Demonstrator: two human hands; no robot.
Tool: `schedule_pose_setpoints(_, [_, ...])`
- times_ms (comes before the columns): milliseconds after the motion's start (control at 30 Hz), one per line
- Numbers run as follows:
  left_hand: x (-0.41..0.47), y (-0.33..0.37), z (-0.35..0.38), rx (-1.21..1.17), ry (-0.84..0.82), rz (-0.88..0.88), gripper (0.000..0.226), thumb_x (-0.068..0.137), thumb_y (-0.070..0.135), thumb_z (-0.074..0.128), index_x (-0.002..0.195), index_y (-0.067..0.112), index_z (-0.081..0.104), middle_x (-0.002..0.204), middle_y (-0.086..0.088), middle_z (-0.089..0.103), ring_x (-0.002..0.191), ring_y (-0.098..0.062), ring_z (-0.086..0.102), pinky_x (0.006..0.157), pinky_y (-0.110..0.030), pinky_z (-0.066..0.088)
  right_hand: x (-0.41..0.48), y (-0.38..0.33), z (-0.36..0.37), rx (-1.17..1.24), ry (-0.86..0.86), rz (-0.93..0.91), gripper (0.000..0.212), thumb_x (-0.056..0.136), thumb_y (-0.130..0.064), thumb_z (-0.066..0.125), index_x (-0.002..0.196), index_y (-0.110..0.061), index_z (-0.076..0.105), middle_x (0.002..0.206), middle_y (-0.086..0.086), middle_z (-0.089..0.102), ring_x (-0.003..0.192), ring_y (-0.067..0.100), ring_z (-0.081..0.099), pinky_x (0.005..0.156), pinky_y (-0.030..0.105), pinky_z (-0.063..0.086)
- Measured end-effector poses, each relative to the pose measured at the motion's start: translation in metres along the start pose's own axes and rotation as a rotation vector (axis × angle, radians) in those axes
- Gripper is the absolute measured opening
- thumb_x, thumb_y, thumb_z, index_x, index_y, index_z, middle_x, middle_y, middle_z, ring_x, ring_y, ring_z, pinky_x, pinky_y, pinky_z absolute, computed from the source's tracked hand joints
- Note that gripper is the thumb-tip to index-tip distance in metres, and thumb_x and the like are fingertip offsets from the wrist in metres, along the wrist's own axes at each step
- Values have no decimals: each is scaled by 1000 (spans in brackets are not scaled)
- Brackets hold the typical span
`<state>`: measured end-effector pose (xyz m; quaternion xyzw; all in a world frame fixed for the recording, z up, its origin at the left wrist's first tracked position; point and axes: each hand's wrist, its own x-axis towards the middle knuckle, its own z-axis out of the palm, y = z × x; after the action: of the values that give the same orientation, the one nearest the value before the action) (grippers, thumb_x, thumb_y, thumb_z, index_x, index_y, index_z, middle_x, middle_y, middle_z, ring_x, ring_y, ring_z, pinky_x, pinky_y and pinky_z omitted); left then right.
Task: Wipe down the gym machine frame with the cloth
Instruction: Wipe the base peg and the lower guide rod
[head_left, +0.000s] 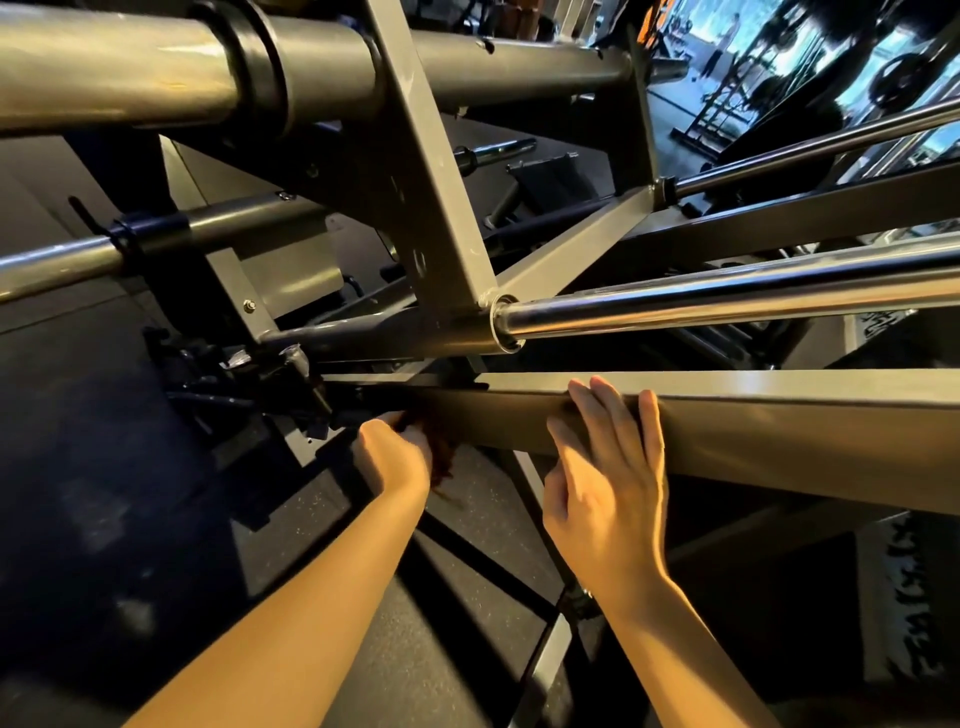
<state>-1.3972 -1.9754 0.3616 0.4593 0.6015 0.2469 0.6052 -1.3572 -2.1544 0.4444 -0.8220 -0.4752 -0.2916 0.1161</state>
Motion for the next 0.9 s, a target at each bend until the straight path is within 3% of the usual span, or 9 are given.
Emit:
schedule_pose_setpoints(67, [3,1,0,7,6,-42,30,99,7,60,128,9,67,128,-13,65,121,-29,62,97,-41,51,0,-1,0,0,-4,4,34,89,-19,49,110,-10,74,144,13,58,144,32,44,124,59,20])
schedule_pose_setpoints(233, [-19,-7,3,-67,-140,-123,27,99,9,62,126,13,65,118,-4,63,112,-20,59,93,-33,43,0,0,3,23,43,-4,31,88,-18,51,107,-10,75,144,14,58,143,33,45,123,59,22])
schedule_pose_setpoints(433, [11,0,-1,31,-20,-39,30,98,9,63,127,9,68,125,-15,69,117,-30,65,95,-36,52,0,1,6,-25,39,-23,31,88,-15,50,104,-9,76,142,14,59,142,33,46,125,55,17])
schedule_pose_setpoints(667, [-23,14,1,-117,-98,-74,34,100,10,61,134,13,60,135,-9,59,127,-29,55,103,-39,44,2,-1,0,15,17,-14,26,85,-14,56,103,-11,75,142,13,59,143,29,43,128,48,8])
schedule_pose_setpoints(767, [-51,22,-7,-101,-222,33,32,101,11,61,133,14,60,122,-1,63,113,-18,58,95,-32,43,1,-2,-3,16,-11,-7,28,85,-14,56,103,-10,76,142,14,60,144,29,44,128,49,11])
schedule_pose_setpoints(833, [-59,27,-12,-30,-358,133,17,99,14,65,115,16,69,103,8,67,96,-9,61,87,-26,46,1,-2,-6,27,-18,-2,31,87,-17,51,105,-11,76,142,13,60,144,28,44,127,50,13])
schedule_pose_setpoints(900, [-63,37,-21,45,-456,218,9,96,13,69,100,19,75,92,7,72,89,-7,65,70,-20,49,3,-4,-9,53,-27,20,35,88,-21,48,106,-13,77,140,10,62,143,25,46,126,52,17])
